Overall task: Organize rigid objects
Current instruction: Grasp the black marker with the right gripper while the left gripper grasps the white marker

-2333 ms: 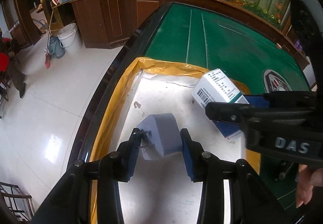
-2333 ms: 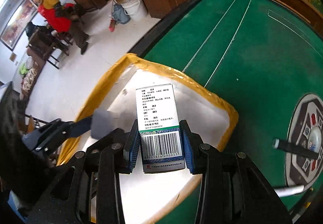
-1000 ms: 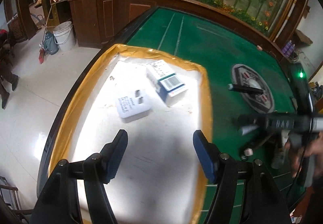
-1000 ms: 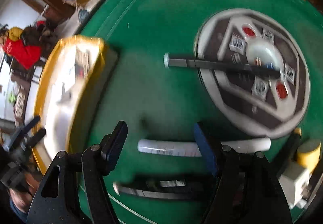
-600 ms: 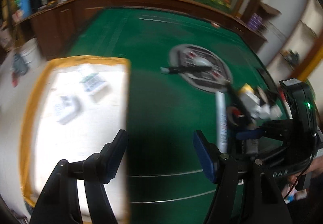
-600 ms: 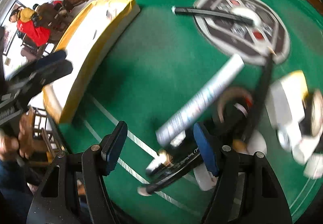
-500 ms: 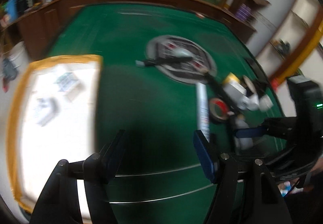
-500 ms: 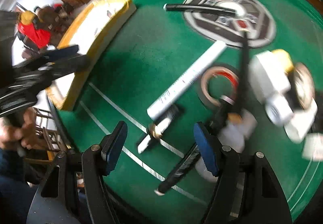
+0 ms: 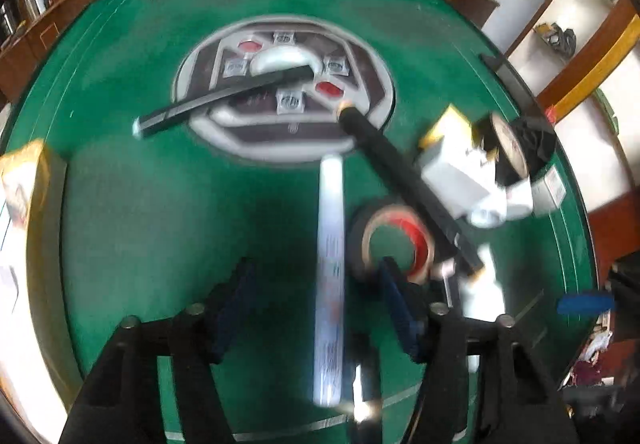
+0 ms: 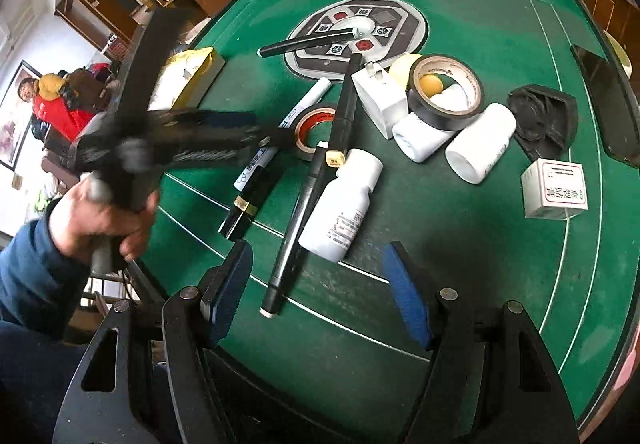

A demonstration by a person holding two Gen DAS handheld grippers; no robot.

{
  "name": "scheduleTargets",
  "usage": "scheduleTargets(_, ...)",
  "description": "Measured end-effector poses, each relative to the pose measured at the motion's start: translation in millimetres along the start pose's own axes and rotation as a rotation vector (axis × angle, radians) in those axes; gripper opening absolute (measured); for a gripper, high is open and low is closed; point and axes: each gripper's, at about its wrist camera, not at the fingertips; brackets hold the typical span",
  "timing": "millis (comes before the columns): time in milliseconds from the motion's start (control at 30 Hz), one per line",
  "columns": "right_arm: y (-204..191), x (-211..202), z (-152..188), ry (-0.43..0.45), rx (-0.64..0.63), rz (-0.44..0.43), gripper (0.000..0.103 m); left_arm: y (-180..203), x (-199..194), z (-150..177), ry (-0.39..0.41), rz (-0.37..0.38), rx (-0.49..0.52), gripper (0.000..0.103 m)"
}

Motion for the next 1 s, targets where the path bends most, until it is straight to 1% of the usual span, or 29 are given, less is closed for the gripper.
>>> scheduleTargets(100, 1.8, 2.1, 4.7, -0.011, -0.014, -0.013, 0.069, -0.5, -0.5, 1.6, 0.010, 0.012, -0.017, 0.037)
scheduleTargets(133, 1.4, 2.2, 6.7, -0.020, -0.022, -0.019, 0.069, 1.8, -1.7, 5.9, 0.020, 0.001, -0.009, 0.030)
scheduleTargets(200, -2.6, 4.6, 7.8, -0.029, -0.051, -0.034, 0.069, 1.3, -2.7, 13.4, 0.030, -0.021, -0.004, 0.029)
scheduleTargets(233, -5.9, 5.6, 8.0, -0.035, -0.069, -0.039, 0.069, -2.4, -3.9, 18.7, 0.030, -0.009, -0.016, 0.029)
scheduleTargets(267, -10.0, 8.0, 7.0, -0.044, -0.088, -0.042, 0.069, -9.4, -4.5, 26.8, 0.025, 0.025, -0.038, 0.029)
scheduleTargets(333, -16.9, 13.3, 6.1, -0.064, -0.121, -0.046, 0.069, -21.5, -5.3, 33.4, 0.025, 0.067, -0.065, 0.029)
scheduleTargets(367, -19.2, 15.0, 5.5, -0.070, -0.132, -0.048, 0.069, -28.7, -5.0, 40.4, 0.022, 0.104, -0.081, 0.029)
scheduleTargets(467, -26.2, 23.5, -0.4, -0.096, -0.154, -0.043, 0.069, -38.3, -7.3, 50.3, 0.019, 0.140, -0.115, 0.029)
scheduleTargets(567, -32.7, 32.7, -4.8, -0.135, -0.171, -0.037, 0.069, -39.4, -9.2, 56.2, 0.009, 0.177, -0.116, 0.029)
scheduleTargets(633, -36.9, 39.6, -6.0, -0.159, -0.188, -0.024, 0.069, -40.7, -14.5, 60.3, 0.023, 0.208, -0.119, 0.029)
scheduleTargets(667, -37.6, 42.1, -7.2, -0.164, -0.191, -0.012, 0.069, -42.1, -18.3, 64.7, 0.031, 0.209, -0.119, 0.029)
scheduleTargets(733, -36.6, 46.3, -8.9, -0.180, -0.186, -0.002, 0.063, -42.3, -19.5, 69.5, 0.020, 0.189, -0.103, 0.029)
scheduleTargets(767, -34.6, 48.7, -10.0, -0.190, -0.175, -0.005, 0.056, -40.8, -18.3, 69.3, 0.010, 0.175, -0.094, 0.029)
scheduleTargets(800, -32.5, 50.1, -10.1, -0.199, -0.162, -0.004, 0.053, -38.2, -16.7, 69.1, -0.002, 0.158, -0.079, 0.029)
scheduleTargets(900, -24.1, 57.1, -13.6, -0.223, -0.109, 0.001, 0.051, -34.0, -14.5, 69.1, -0.013, 0.122, -0.051, 0.029)
scheduleTargets(933, -21.9, 59.0, -14.7, -0.228, -0.096, 0.008, 0.051, -32.0, -11.3, 66.4, -0.026, 0.098, -0.046, 0.029)
scheduleTargets(1000, -18.3, 62.9, -18.1, -0.228, -0.077, 0.021, 0.051, -29.0, -9.3, 61.6, -0.021, 0.090, -0.034, 0.029)
Point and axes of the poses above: each gripper's, at about its wrist camera, not at the fingertips, and x roughly the way its jaws point, y to its right, z to its underside, and after that the axes turned 15 degrees about -y, right-handed
